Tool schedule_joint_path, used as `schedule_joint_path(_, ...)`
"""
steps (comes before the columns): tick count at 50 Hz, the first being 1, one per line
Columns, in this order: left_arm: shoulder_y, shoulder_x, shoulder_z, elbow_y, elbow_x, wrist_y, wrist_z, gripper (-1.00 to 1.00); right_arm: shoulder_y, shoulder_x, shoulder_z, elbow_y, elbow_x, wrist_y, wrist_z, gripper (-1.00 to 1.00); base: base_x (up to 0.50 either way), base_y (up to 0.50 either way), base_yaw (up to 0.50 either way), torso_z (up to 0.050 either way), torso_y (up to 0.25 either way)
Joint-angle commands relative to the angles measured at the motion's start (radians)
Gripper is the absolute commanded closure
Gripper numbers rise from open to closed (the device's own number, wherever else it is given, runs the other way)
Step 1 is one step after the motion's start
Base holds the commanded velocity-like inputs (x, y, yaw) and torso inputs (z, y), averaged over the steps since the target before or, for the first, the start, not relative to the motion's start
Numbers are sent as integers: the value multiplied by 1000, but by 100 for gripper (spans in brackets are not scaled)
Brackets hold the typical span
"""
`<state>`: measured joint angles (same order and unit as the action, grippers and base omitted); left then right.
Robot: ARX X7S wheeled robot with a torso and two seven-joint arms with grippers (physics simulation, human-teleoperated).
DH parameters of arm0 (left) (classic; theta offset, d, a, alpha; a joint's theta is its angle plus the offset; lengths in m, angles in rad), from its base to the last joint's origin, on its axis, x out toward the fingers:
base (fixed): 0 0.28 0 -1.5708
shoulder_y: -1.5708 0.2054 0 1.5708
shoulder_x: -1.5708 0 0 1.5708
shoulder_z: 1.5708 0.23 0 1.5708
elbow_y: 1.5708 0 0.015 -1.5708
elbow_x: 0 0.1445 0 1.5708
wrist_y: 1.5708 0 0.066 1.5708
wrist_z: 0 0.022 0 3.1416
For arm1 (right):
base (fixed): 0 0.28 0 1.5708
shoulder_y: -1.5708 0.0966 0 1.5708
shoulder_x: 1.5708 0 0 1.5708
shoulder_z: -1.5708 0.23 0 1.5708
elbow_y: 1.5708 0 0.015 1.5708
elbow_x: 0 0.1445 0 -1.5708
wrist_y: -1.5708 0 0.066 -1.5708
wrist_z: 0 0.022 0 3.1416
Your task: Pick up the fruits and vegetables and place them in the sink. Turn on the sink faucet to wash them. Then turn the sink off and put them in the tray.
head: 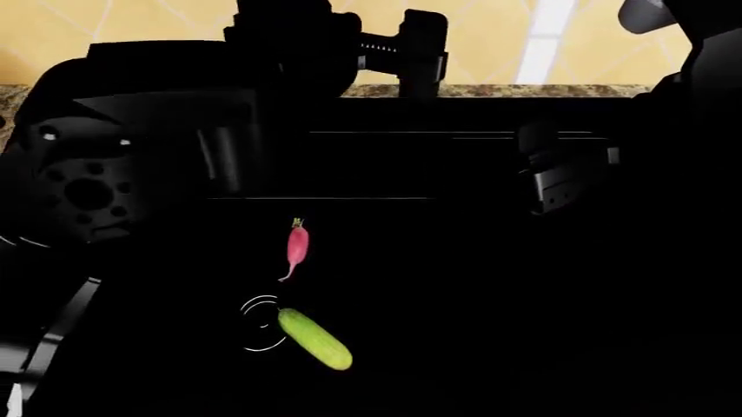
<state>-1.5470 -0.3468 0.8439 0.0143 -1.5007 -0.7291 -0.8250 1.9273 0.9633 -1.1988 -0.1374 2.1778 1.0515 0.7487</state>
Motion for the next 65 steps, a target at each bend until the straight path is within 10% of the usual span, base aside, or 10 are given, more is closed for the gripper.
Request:
schedule_joint_path(1, -2, -20, -47, -154, 274, 51, 43, -100, -10, 5, 5, -2, -15, -2, -15, -100, 0, 0, 0, 0, -11)
schedule_joint_path(65, 59, 244, 84, -701, 497, 294, 291, -100, -31, 67, 38, -33, -32, -1, -46, -100, 0, 0, 0, 0, 0)
